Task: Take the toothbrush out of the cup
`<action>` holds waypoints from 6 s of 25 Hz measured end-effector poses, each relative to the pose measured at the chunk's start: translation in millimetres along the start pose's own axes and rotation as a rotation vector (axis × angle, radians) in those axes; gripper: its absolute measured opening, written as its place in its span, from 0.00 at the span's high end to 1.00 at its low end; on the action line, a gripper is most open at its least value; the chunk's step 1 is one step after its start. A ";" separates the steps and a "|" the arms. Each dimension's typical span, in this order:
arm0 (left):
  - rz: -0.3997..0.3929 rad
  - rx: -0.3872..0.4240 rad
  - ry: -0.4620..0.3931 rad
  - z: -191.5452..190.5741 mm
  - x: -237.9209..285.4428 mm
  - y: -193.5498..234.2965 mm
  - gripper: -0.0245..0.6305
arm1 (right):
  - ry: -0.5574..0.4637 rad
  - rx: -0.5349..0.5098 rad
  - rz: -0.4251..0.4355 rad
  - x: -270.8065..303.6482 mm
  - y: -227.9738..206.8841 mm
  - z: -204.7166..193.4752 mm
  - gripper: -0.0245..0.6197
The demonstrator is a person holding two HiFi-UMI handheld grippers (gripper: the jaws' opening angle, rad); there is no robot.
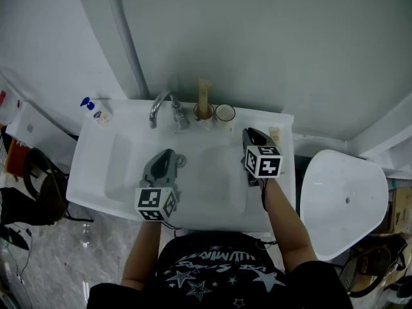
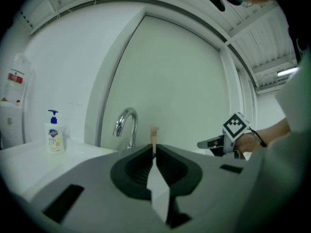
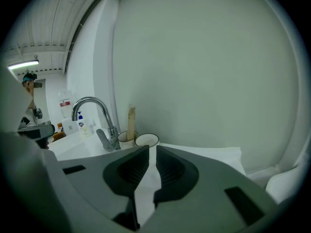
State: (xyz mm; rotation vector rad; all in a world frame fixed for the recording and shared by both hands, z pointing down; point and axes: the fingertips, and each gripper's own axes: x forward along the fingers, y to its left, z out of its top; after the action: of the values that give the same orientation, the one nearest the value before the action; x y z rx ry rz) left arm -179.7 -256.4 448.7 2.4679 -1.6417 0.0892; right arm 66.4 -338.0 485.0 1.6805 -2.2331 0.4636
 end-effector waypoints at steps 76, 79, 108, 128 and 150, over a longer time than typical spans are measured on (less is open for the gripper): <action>0.034 -0.033 0.018 -7.0 34.9 119.2 0.92 | 0.026 -0.065 0.048 149.1 98.5 41.1 0.92; 0.037 -0.031 0.015 -5.7 32.7 118.7 0.92 | 0.016 -0.060 0.051 146.0 98.4 44.6 0.93; 0.052 -0.013 -0.002 7.1 -1.9 58.1 0.92 | -0.203 -0.037 0.133 57.7 93.5 110.1 0.93; -0.056 -0.017 0.041 -17.4 -13.5 -30.4 0.92 | -0.059 -0.012 0.025 -30.5 9.7 11.3 0.93; -0.130 -0.007 0.077 -33.0 -5.2 -88.7 0.92 | 0.216 0.015 0.004 -68.9 -62.5 -75.1 0.93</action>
State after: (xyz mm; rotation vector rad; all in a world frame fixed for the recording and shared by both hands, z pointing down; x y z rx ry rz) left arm -98.6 -212.4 470.4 2.5248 -1.4459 0.1583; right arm 148.6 -262.3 527.6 1.5527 -2.0821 0.6317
